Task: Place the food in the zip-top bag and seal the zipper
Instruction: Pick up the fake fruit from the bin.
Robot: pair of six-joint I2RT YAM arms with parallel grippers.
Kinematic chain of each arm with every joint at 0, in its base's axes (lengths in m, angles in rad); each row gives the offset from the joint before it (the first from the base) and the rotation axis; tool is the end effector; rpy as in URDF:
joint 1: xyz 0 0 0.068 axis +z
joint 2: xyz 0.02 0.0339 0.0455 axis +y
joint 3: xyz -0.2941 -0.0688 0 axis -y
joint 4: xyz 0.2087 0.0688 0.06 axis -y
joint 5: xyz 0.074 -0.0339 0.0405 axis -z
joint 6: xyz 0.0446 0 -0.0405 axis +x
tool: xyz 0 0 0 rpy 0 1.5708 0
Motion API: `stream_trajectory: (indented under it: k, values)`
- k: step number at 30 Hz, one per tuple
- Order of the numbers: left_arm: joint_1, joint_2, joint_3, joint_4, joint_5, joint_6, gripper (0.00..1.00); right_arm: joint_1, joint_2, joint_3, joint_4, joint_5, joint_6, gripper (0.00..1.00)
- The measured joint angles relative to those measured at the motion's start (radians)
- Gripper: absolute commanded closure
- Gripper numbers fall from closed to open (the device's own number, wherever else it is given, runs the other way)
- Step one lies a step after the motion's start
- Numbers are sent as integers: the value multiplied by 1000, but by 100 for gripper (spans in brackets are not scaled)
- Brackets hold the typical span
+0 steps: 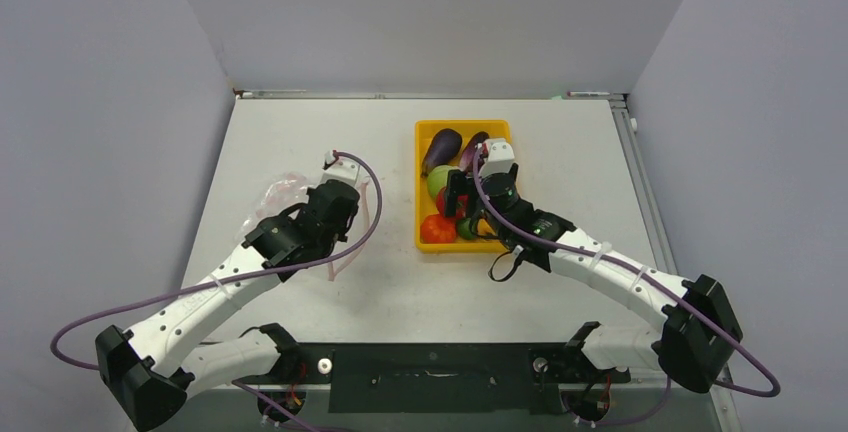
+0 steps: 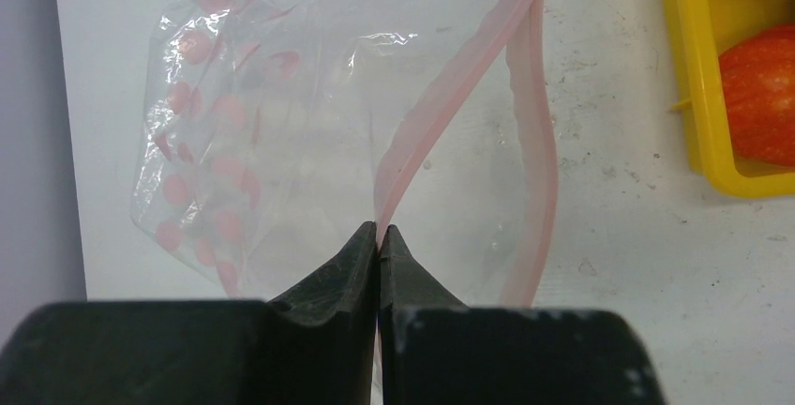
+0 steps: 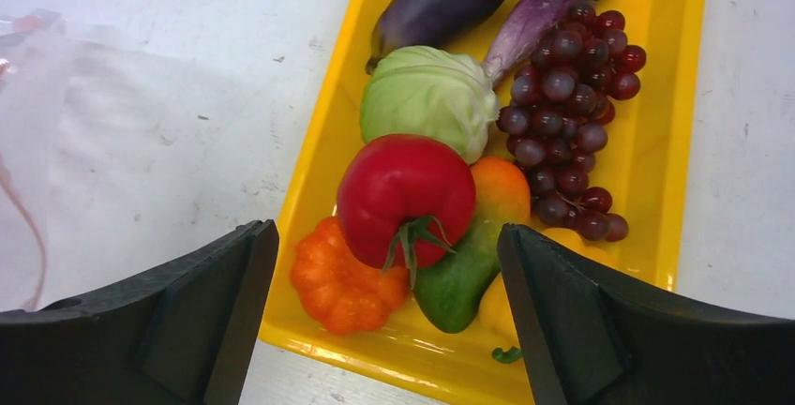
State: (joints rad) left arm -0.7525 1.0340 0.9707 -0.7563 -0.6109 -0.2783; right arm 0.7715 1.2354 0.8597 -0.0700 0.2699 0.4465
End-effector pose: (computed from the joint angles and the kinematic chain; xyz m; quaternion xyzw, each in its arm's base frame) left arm 0.1322 -0.0887 0.3321 0.1012 0.8883 0.0710 0.4423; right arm 0.1839 0.1622 0.3200 -0.0648 0.8388 0.2090 0.4986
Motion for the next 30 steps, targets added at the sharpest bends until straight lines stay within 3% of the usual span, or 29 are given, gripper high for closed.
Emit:
stream_trajectory:
  k: [8, 30]
  values:
    - [2, -13, 0, 1, 14, 1, 100, -56, 0, -42, 4, -32, -49, 10]
    - [2, -11, -3, 2, 22, 3, 100, -213, 178, -24, 82, -391, -74, 10]
